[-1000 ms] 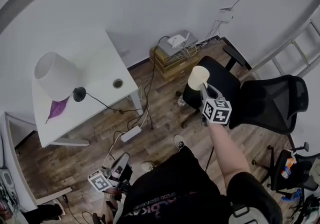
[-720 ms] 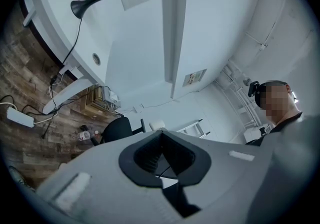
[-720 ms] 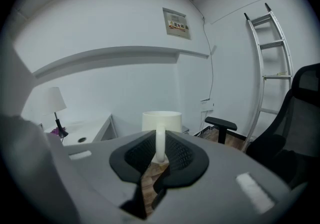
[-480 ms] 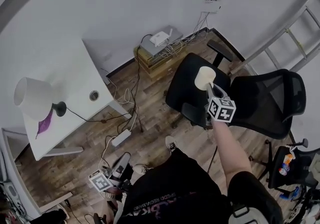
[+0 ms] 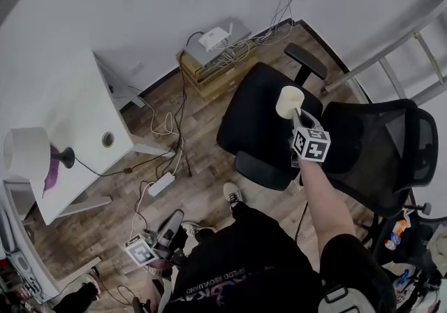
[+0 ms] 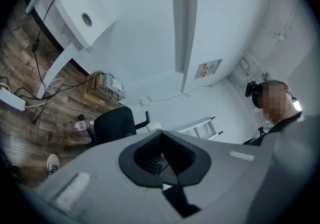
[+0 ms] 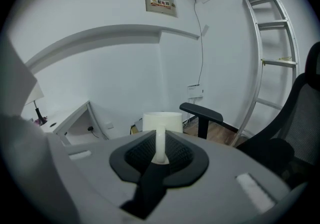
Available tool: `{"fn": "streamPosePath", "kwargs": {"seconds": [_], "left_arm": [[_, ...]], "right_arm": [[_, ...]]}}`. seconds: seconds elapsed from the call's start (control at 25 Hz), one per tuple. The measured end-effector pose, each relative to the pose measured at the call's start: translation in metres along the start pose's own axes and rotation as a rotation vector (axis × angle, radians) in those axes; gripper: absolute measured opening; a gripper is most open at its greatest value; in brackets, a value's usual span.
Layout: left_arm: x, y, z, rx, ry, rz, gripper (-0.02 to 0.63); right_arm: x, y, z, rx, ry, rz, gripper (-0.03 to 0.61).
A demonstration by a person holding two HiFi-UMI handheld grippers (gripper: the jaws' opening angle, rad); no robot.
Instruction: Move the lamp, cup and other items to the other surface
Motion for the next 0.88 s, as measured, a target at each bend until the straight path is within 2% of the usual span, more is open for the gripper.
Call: {"fn": "streamPosePath", "kwargs": {"seconds": [0.24,0.52,0.88], "left_arm": [[-0.011,-0.006,-0.028,0.081,0.014,0.028,-0.008],[-0.019,-0.002,-0.009,0.210,-0.010,0.064,-0.008],[-0.027,0.012,0.004,0.301,-0.028,0.127,-0.008]], "right_arm": [[-0.027,-0.019,-0.054,0.039,0.086,0.005,0.055],[-0.072,-0.012,-0.117,0.062,0.193,-0.010,0.055],[-0.105,0.007,-0.166,0.064,0.263,-0.018,0.055]]}}
Point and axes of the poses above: the fingertips, and each gripper's own axes: z backward along the fingers, y to its left, x out of its top, the point moved 6 cm from there along z, backward along the fingers, and after that the axes turned 7 degrees about z, right-handed, at the moved point
